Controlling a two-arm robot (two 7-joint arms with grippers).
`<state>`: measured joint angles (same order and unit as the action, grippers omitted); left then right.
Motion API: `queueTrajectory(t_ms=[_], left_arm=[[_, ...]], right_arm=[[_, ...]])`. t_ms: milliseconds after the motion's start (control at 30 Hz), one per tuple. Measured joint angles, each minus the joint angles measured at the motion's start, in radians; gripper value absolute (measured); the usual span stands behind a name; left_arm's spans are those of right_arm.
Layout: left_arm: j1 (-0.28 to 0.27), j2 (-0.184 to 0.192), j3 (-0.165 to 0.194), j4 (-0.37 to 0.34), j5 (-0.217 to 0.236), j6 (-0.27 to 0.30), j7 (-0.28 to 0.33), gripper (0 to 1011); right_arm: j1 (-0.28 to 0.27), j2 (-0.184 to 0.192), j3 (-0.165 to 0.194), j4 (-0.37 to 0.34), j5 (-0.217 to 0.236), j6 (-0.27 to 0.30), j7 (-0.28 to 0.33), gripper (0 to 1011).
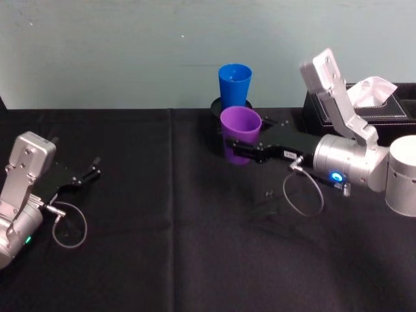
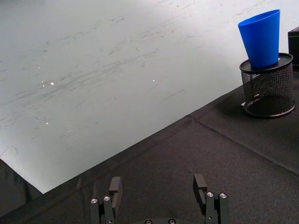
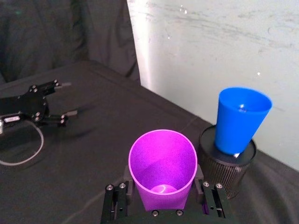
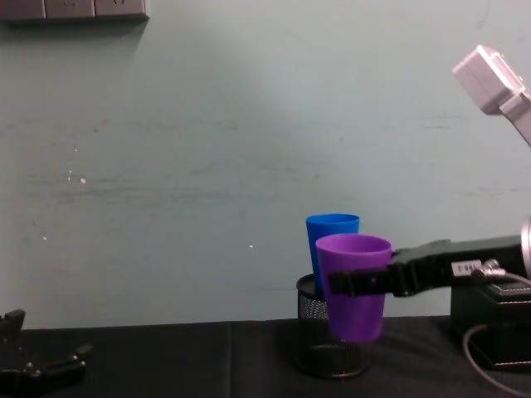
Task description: Pick up one cup with a gripper and tap it against the other cup.
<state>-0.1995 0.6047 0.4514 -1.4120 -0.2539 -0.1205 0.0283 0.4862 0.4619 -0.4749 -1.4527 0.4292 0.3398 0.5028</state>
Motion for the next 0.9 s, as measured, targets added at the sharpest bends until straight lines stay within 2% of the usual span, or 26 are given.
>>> queueTrajectory(t_ms=[233, 533, 700, 900], left_arm=[[0.0, 0.0, 0.0, 0.0, 0.0, 0.0, 0.0, 1000], [0.0, 0.0, 0.0, 0.0, 0.0, 0.0, 0.0, 1000], [0.0, 0.0, 0.0, 0.0, 0.0, 0.0, 0.0, 1000], [0.0, 0.0, 0.0, 0.0, 0.0, 0.0, 0.0, 1000]], right_arm=[[-0.046, 0.022, -0.002, -0.038, 0.008, -0.004, -0.026, 726], [-0.099, 0.037, -0.005, -0.073, -0.009, -0.014, -0.068, 726], [-0.121, 0.033, -0.005, -0.076, -0.023, -0.026, -0.085, 726], [-0.136, 0.011, -0.005, -0.051, -0.051, -0.049, -0.11, 726]])
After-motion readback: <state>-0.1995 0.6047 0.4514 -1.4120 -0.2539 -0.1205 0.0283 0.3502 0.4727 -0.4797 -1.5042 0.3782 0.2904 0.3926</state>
